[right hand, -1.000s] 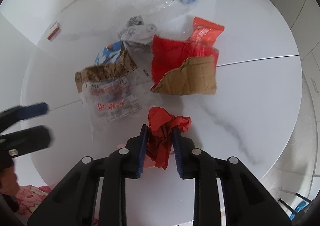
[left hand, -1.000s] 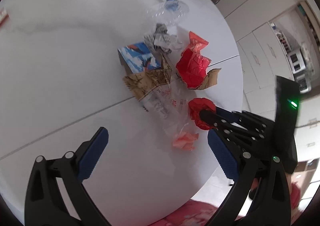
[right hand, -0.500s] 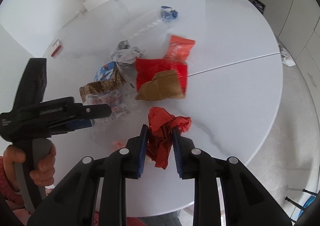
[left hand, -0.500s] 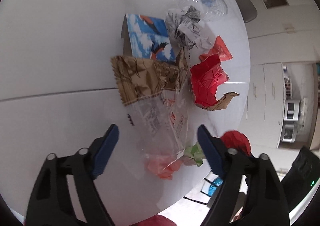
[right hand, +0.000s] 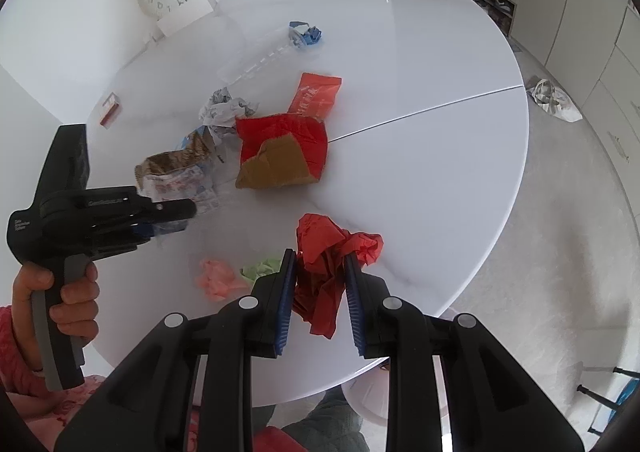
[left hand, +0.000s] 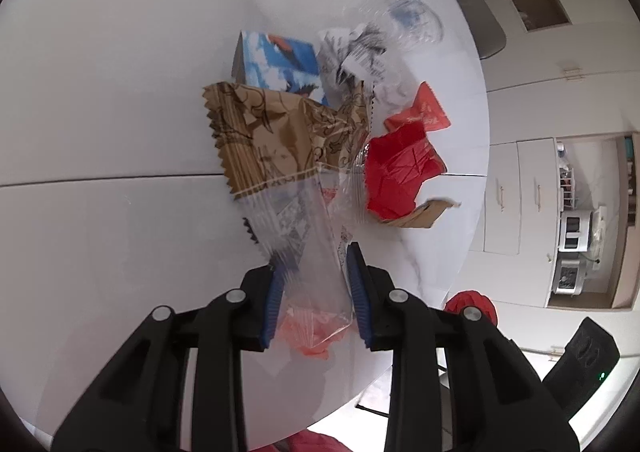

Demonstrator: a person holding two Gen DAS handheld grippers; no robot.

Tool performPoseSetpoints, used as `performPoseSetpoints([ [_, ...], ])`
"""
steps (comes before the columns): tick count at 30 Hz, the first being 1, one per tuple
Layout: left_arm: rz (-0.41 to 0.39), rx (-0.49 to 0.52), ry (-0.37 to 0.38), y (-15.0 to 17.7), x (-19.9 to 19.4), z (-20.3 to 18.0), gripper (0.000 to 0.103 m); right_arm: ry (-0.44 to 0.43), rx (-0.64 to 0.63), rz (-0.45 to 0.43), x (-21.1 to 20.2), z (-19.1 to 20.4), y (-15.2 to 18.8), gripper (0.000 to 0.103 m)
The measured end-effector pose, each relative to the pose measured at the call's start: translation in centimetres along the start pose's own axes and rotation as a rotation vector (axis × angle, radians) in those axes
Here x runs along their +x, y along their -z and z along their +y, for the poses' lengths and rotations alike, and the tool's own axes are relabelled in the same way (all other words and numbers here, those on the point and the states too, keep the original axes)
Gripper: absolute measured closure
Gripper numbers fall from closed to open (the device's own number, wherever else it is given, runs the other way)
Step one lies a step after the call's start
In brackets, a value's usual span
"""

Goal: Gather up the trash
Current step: 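Grasp the clear plastic bag with brown wrapper using the left tool while the right holds red paper, then carry the red paper and plastic bag over the bin while both tools open to drop them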

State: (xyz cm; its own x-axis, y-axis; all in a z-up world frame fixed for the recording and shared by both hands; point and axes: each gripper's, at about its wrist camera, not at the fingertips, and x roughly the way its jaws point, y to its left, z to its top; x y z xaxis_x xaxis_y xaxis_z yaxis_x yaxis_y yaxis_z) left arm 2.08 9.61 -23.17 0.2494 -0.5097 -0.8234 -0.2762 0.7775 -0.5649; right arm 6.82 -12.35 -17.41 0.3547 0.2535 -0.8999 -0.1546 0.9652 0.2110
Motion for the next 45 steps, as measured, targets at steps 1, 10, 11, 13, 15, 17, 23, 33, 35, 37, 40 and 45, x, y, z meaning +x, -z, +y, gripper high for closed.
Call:
performPoseSetpoints([
  [1, -0.005, 0.014, -0.004, 0.1, -0.5, -0.1, 0.073, -0.004, 0.003, -0.004, -0.1, 0.0, 0.0, 0.078],
  [10, -0.006, 0.232, -0.028, 2.6, -4.4, -2.5, 0.073, 0.001, 0.052, -0.049, -1.9, -0.8, 1.8, 0.078],
  [11, -0.003, 0.269, -0.027, 3.1, -4.8, -3.1, 0.073, 0.008, 0.064, -0.053, -2.2, -1.0, 2.3, 0.078],
  [13, 0.008, 0.354, -0.023, 4.1, -5.4, -4.5, 0.073, 0.021, 0.095, -0.058, -2.8, -1.6, 3.4, 0.078],
  [15, 0.037, 0.455, -0.004, 5.6, -5.5, -6.6, 0.073, 0.044, 0.136, -0.062, -3.6, -2.6, 5.0, 0.078],
  [17, 0.071, 0.536, 0.018, 7.0, -5.1, -8.4, 0.073, 0.077, 0.168, -0.060, -4.0, -3.5, 6.6, 0.078],
  [23, 0.187, 0.770, 0.038, 11.4, -2.6, -12.8, 0.073, 0.155, 0.289, -0.015, -4.0, -6.8, 11.7, 0.078],
  [33, 0.302, 0.904, 0.034, 15.3, -0.1, -15.6, 0.073, 0.291, 0.345, 0.058, -2.1, -8.9, 16.0, 0.013],
  [35, 0.312, 0.910, 0.029, 15.6, 0.4, -16.1, 0.073, 0.350, 0.335, 0.057, -2.5, -9.2, 16.4, 0.006],
  [37, 0.322, 0.912, 0.025, 15.5, 1.3, -16.5, 0.073, 0.361, 0.357, 0.061, -2.9, -10.0, 16.7, 0.005],
  [40, 0.336, 0.921, 0.019, 16.0, 1.8, -16.8, 0.073, 0.365, 0.397, 0.059, -3.5, -10.9, 17.1, 0.005],
  [45, 0.358, 0.953, 0.018, 17.1, 2.3, -17.6, 0.073, 0.386, 0.432, 0.043, -4.7, -12.0, 18.0, 0.004],
])
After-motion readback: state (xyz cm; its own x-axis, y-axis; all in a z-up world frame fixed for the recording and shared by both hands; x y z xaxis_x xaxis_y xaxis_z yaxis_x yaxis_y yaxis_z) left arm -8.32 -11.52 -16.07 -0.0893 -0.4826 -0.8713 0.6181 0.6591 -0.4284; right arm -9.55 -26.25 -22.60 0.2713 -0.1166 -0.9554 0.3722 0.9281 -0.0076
